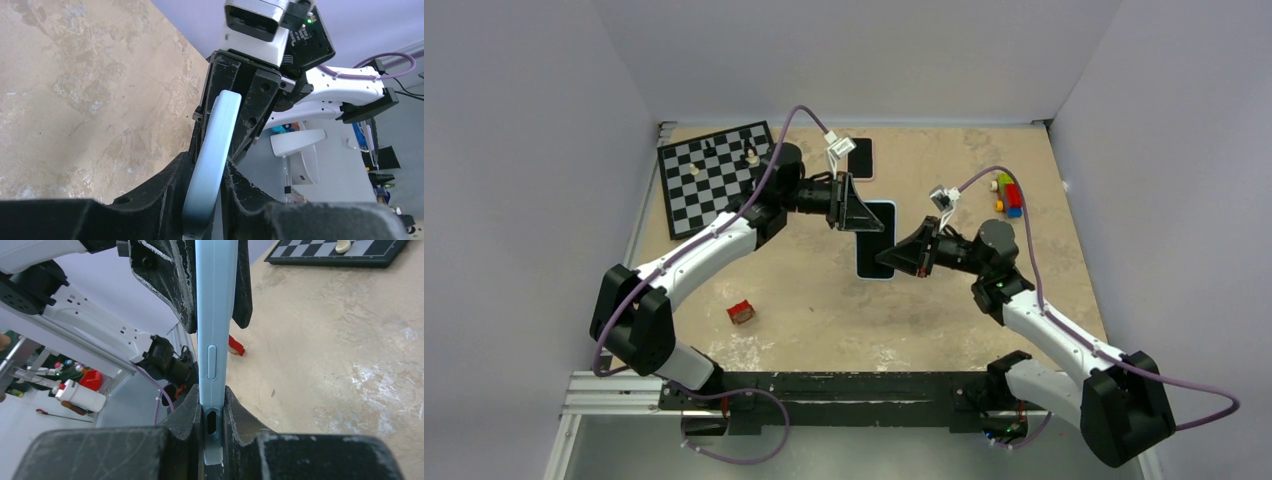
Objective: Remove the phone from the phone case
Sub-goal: Adjust the phone, then remove the phone case from the phone.
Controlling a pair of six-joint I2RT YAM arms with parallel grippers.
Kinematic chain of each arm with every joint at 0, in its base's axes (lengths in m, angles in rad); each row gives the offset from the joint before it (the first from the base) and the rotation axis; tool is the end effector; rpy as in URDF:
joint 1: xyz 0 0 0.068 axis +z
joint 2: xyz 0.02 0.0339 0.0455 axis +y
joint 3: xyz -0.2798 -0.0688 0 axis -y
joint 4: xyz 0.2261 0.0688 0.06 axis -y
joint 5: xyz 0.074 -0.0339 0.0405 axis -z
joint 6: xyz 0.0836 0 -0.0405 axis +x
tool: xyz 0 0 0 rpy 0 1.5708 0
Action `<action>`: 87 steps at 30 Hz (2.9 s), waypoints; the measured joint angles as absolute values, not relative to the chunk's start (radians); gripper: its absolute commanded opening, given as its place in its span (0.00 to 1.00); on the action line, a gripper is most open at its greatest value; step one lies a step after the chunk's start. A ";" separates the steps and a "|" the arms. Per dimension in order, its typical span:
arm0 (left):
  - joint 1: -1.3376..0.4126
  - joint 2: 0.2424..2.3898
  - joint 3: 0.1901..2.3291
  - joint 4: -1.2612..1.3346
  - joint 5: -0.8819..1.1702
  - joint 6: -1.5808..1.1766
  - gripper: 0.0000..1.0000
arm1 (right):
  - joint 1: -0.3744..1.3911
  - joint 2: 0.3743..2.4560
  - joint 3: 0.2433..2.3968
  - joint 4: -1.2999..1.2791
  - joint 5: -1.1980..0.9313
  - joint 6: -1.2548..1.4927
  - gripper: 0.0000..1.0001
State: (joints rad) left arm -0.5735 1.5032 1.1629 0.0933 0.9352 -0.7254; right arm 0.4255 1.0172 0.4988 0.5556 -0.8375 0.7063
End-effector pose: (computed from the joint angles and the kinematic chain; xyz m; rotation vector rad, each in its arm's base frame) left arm 0.2610 -0.2487 0.3435 0.6156 1.9980 -1.6991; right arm 0.1828 0.1511 0.2964 -0.5081 1.6883 1.4920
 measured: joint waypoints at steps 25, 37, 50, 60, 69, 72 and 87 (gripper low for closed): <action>-0.579 1.410 1.171 0.017 0.988 -0.664 0.00 | 0.427 0.924 0.479 0.463 -1.081 0.562 0.49; -0.579 1.410 1.172 0.017 1.019 -0.661 0.00 | 0.432 0.970 0.479 0.507 -1.149 0.556 0.39; -0.576 1.429 1.189 0.011 1.034 -0.680 0.00 | 0.471 1.019 0.481 0.539 -1.169 0.518 0.00; -0.565 1.497 1.204 0.110 1.156 -0.848 0.00 | 0.555 0.953 0.493 0.456 -1.071 0.437 0.00; -0.556 1.435 1.093 0.207 1.145 -0.960 0.00 | 0.635 0.903 0.542 0.277 -0.981 0.273 0.00; -0.556 1.401 1.050 0.225 1.106 -0.981 0.00 | 0.640 0.903 0.550 0.242 -0.978 0.237 0.00; -0.572 1.388 1.018 0.223 0.968 -1.161 0.00 | 0.669 0.906 0.642 0.178 -0.978 0.039 0.00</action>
